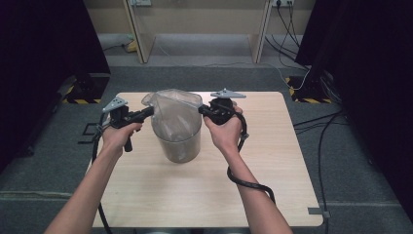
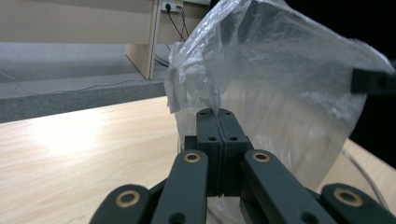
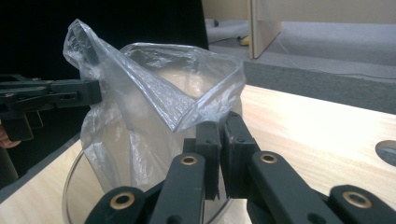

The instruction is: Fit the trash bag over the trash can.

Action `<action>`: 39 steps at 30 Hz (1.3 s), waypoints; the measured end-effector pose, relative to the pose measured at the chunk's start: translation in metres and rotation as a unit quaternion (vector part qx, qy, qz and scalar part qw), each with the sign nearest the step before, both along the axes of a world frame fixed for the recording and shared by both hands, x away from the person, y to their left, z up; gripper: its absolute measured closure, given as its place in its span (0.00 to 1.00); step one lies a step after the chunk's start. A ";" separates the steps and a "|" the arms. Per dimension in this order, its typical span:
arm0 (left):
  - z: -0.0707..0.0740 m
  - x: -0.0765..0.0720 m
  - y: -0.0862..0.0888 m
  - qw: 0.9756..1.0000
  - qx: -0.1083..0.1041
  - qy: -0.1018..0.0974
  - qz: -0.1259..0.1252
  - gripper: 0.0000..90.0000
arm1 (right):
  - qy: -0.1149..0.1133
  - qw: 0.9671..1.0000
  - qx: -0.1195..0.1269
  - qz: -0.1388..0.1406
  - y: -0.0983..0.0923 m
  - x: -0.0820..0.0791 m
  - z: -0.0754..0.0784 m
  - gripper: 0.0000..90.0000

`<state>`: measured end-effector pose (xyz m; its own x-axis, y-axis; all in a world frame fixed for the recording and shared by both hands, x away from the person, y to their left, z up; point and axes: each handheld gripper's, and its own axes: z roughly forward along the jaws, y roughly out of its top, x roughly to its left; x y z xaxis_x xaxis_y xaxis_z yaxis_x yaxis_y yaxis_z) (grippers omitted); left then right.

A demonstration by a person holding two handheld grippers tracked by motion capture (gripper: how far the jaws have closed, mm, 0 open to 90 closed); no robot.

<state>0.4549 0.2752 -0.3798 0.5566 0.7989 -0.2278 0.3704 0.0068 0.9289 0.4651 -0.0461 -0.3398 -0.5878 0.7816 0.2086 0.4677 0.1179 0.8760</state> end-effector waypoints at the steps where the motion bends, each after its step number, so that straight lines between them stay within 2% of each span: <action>1: -0.001 -0.003 0.001 1.000 0.002 -0.002 -0.002 0.99 | 0.003 1.000 0.000 0.002 -0.001 -0.001 0.000 0.97; 5: -0.005 -0.010 0.003 1.000 0.026 -0.003 -0.006 0.99 | 0.010 1.000 -0.006 0.009 -0.002 -0.004 -0.006 0.97; 10: -0.009 -0.011 0.001 1.000 0.026 -0.001 -0.013 0.99 | 0.021 1.000 -0.014 0.009 -0.002 -0.004 -0.015 0.98; 13: -0.009 -0.012 0.002 1.000 0.026 -0.007 -0.014 0.96 | 0.024 1.000 -0.016 0.010 -0.002 -0.003 -0.015 0.96; 16: -0.008 -0.014 0.005 0.999 0.031 -0.016 -0.013 0.83 | 0.022 1.000 -0.017 0.008 -0.003 -0.003 -0.012 0.93; 19: -0.005 -0.016 0.006 0.999 0.038 -0.021 0.000 0.62 | 0.026 0.999 -0.023 0.010 -0.002 -0.002 -0.013 0.89; 22: 0.001 -0.021 0.009 0.998 0.050 -0.032 0.008 0.45 | 0.030 0.999 -0.020 0.008 -0.002 -0.003 -0.016 0.80; 25: 0.011 -0.025 0.012 0.997 0.054 -0.050 0.009 0.38 | 0.029 1.000 -0.009 0.005 -0.005 -0.006 -0.013 0.72; 31: 0.029 -0.024 0.005 0.993 0.085 -0.079 -0.001 0.38 | 0.008 1.000 0.014 -0.001 -0.012 -0.013 0.008 0.64; 34: 0.033 -0.021 0.003 0.992 0.091 -0.088 0.004 0.40 | 0.000 1.000 0.022 -0.011 -0.014 -0.013 0.017 0.62; 39: 0.041 -0.018 -0.003 0.989 0.104 -0.105 -0.001 0.45 | 0.005 0.999 0.034 -0.030 -0.014 -0.006 0.022 0.60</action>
